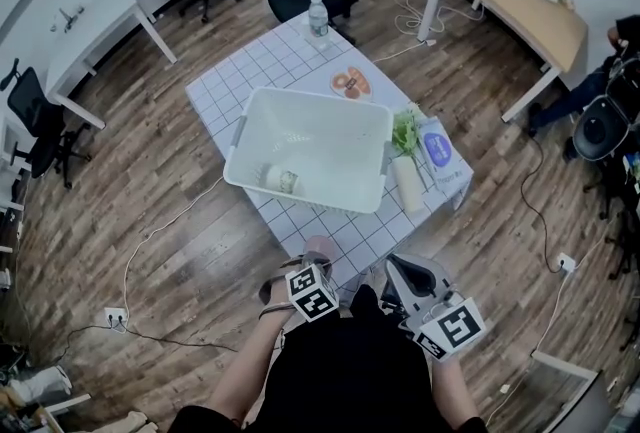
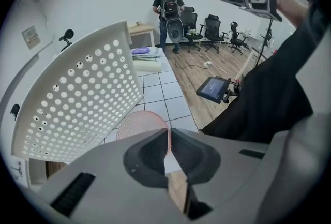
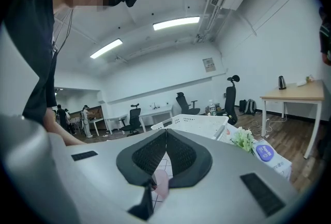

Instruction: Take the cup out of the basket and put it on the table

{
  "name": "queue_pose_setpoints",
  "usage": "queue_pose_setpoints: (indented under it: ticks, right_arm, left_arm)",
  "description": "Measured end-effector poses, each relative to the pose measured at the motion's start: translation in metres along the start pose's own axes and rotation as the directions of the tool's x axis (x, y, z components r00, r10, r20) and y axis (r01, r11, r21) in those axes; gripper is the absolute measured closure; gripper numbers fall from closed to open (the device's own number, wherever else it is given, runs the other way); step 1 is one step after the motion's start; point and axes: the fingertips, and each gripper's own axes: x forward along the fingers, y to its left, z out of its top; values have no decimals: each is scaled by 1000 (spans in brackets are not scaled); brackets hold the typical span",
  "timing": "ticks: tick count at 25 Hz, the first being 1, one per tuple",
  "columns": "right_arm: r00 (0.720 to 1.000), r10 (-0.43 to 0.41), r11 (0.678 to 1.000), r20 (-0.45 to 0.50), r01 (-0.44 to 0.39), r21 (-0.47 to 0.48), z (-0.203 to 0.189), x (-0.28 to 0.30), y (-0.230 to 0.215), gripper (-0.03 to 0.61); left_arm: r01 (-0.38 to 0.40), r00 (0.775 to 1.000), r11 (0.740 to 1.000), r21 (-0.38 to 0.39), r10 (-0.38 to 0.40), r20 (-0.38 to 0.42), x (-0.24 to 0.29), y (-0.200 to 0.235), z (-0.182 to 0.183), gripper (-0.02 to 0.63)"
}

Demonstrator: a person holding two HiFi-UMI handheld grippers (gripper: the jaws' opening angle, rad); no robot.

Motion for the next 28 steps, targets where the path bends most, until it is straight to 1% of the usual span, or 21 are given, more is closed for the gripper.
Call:
queue_pose_setpoints:
  ticks: [5, 10, 11, 12, 13, 16, 21, 24, 26, 28]
  right_arm:
    - [1000, -12, 1000, 1, 12, 5, -1, -2, -5, 555]
    - [1000, -19, 1000, 1, 19, 9, -2, -5, -7, 555]
    - [1000, -18, 1000, 1, 18, 10, -2, -4, -7, 555]
    - [1000, -17, 1000, 1, 17, 11, -2, -3, -7, 554]
    - [1000, -16, 1000, 1, 16, 11, -2, -2, -7, 555]
    - [1000, -10, 1000, 0, 10, 9, -1, 0, -5, 555]
    - [1000, -7, 1000, 3, 7, 6, 0, -1, -6, 555]
    - [1000, -9, 1000, 2, 9, 5, 0, 0, -6, 554]
    - [1000, -10, 1000, 2, 10, 4, 1, -1, -6, 554]
    - [1000, -14, 1000, 2, 14, 4, 0, -2, -8, 555]
  left_arm:
    - [-13, 999, 999, 48, 15, -33, 6, 0, -3, 591]
    - [-39, 999, 993, 110, 42, -27, 6, -3, -1, 581]
    - [-33, 999, 993, 115, 36, -20, 6, -4, 0, 562]
    - [-26, 1000, 993, 115, 28, -12, 5, -5, 2, 524]
    - [-22, 1000, 993, 115, 22, -5, 4, -6, 4, 508]
    - [-24, 1000, 993, 117, 24, 3, 4, -5, 5, 500]
    - [-19, 1000, 994, 107, 18, 12, 1, -7, 6, 500]
    - [-19, 999, 996, 86, 17, 30, -2, -7, 5, 500]
    - [-15, 998, 999, 52, 12, 57, -8, -7, 7, 502]
    - [1, 994, 1000, -2, -1, 109, -20, -8, 13, 502]
